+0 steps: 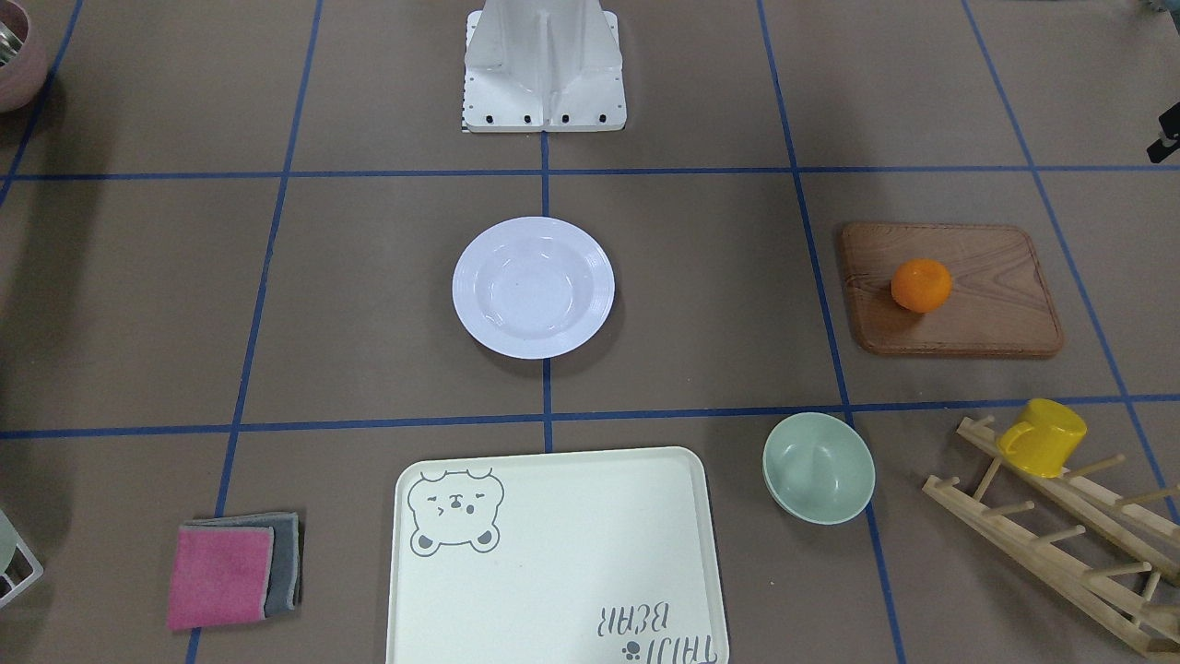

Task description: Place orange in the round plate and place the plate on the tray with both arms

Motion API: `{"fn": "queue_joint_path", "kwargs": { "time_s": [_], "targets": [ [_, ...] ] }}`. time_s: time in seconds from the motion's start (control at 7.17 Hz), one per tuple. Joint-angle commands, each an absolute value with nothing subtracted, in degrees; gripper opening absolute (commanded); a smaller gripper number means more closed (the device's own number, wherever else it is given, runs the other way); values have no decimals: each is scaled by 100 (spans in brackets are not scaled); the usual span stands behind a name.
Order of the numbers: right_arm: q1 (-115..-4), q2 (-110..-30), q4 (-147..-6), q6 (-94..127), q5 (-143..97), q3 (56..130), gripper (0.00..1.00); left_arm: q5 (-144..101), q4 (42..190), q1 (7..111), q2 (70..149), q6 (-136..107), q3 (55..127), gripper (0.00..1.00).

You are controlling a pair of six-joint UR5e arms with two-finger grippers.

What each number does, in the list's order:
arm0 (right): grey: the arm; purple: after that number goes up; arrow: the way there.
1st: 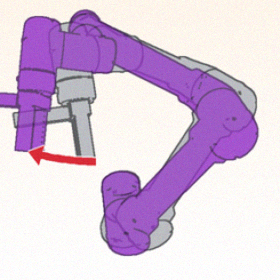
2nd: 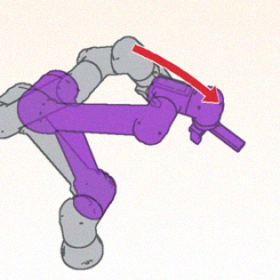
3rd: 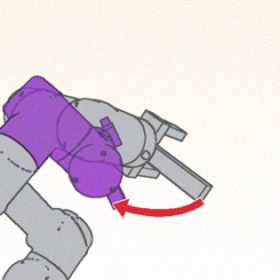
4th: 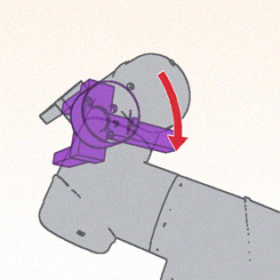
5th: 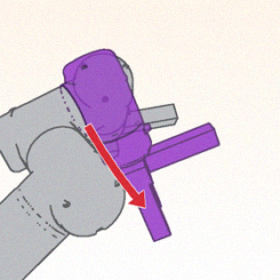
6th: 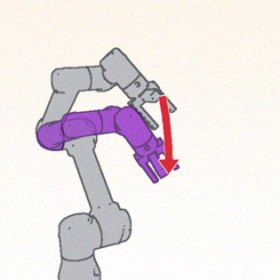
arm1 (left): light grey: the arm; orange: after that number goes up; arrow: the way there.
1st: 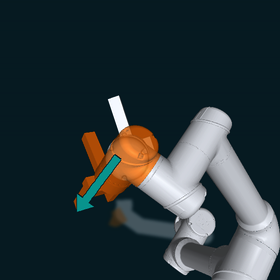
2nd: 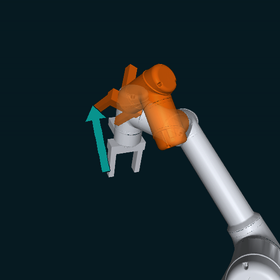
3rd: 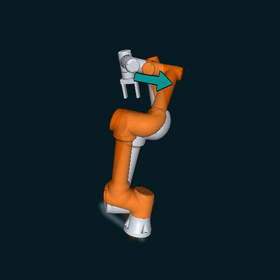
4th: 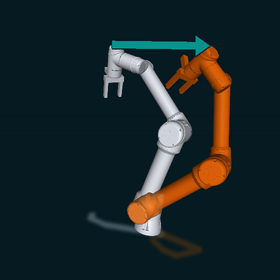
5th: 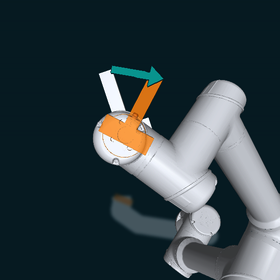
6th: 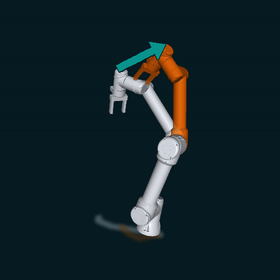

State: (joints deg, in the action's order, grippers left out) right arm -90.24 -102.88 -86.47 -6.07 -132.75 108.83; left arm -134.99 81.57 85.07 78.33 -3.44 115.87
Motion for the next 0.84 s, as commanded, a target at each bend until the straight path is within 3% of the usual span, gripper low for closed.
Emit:
{"fn": "queue_joint_path", "kwargs": {
  "time_s": [0.0, 0.28, 0.7],
  "targets": [
    [-9018, -10275, -7843, -580, -13350, 10811, 100, -13509, 8200, 8517, 8058, -360, 11786, 99],
    [-9018, -10257, -7648, -571, -13535, 10732, 100, -13517, 8288, 8525, 8568, -343, 11716, 99],
    [-8809, -10213, -6970, 74, -13964, 10704, 100, -13570, 9173, 8351, 8596, -360, 11681, 99]
  ]
}}
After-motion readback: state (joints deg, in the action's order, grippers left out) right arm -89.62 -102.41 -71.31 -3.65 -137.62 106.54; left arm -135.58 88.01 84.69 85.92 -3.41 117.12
